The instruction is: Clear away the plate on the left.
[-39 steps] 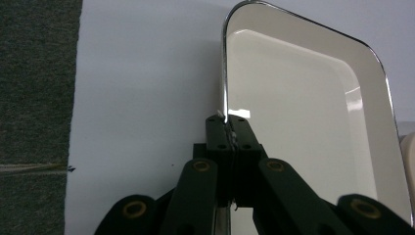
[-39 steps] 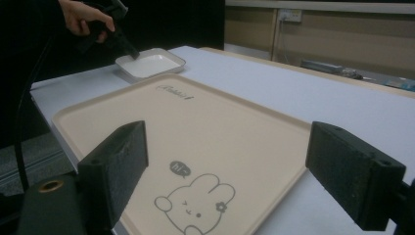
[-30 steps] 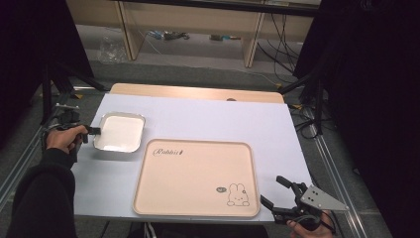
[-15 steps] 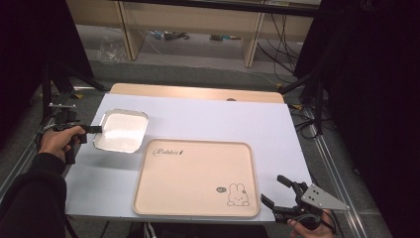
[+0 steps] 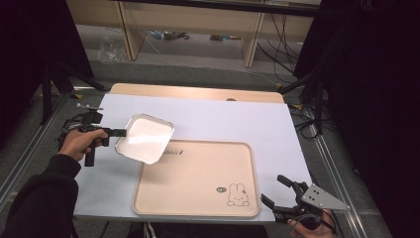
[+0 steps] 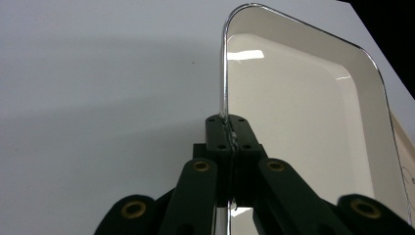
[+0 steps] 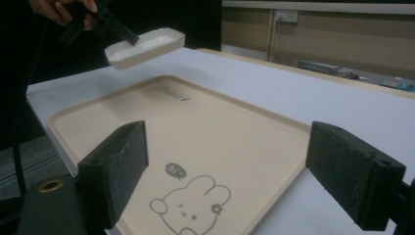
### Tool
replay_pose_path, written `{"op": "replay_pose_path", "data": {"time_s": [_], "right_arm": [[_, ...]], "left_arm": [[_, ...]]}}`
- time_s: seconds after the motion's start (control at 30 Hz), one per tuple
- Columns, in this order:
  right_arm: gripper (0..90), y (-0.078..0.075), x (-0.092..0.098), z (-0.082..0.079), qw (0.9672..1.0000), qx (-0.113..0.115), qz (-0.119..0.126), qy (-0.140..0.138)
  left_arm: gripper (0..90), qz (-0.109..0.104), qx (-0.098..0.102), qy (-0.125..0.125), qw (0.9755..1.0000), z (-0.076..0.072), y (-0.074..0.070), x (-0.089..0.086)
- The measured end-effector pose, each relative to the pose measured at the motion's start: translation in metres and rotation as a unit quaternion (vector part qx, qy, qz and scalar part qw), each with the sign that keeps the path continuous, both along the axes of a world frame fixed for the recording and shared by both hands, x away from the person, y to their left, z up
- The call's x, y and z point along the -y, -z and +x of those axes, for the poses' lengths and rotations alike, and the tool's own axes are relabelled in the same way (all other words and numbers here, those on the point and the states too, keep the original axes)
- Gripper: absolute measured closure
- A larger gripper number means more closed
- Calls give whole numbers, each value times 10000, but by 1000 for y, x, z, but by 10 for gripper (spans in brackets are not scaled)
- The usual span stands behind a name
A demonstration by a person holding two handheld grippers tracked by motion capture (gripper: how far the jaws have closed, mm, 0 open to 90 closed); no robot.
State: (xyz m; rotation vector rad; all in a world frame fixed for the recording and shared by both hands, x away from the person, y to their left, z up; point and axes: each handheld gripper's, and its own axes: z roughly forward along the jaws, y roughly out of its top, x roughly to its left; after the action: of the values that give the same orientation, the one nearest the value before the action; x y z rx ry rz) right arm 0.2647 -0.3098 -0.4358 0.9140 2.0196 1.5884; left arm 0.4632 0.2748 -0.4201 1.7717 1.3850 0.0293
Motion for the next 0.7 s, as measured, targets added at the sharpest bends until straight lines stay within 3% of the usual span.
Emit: {"op": "replay_pose_path", "data": {"time_s": [0.03, 0.17, 0.2, 0.3, 0.37, 0.4, 0.47, 0.53, 0.6, 0.7], "right_arm": [[166, 0, 1, 2, 9998, 186, -96, 21], [166, -1, 1, 0, 9999, 66, -71, 29], [166, 0, 1, 2, 9998, 180, -92, 16], [165, -1, 3, 3, 9994, 288, -175, -17], [165, 0, 2, 2, 9997, 224, -133, 4], [165, 0, 2, 2, 9997, 224, -133, 4], [165, 0, 2, 1, 9998, 179, -104, 12], [165, 0, 1, 2, 9998, 195, -103, 22], [165, 0, 2, 2, 9997, 231, -117, 9], [165, -1, 1, 0, 10000, 11, -53, -40]], "left_arm": [[882, -41, -1, 88, 10000, -1, 0, 5], [881, 4, 52, 242, 9997, -3, 1, 22], [881, 28, 49, 367, 9993, -5, 4, 34], [881, 43, 48, 471, 9989, -6, 8, 46], [881, 6, 22, 673, 9977, -6, 14, 64], [881, 6, 22, 673, 9977, -6, 14, 64], [881, 101, -2, 991, 9950, -9, 17, 83], [881, 103, -2, 1050, 9944, -10, 18, 90], [881, 103, -32, 1215, 9925, -12, 22, 108], [881, 150, -59, 1432, 9896, -16, 29, 127]]}}
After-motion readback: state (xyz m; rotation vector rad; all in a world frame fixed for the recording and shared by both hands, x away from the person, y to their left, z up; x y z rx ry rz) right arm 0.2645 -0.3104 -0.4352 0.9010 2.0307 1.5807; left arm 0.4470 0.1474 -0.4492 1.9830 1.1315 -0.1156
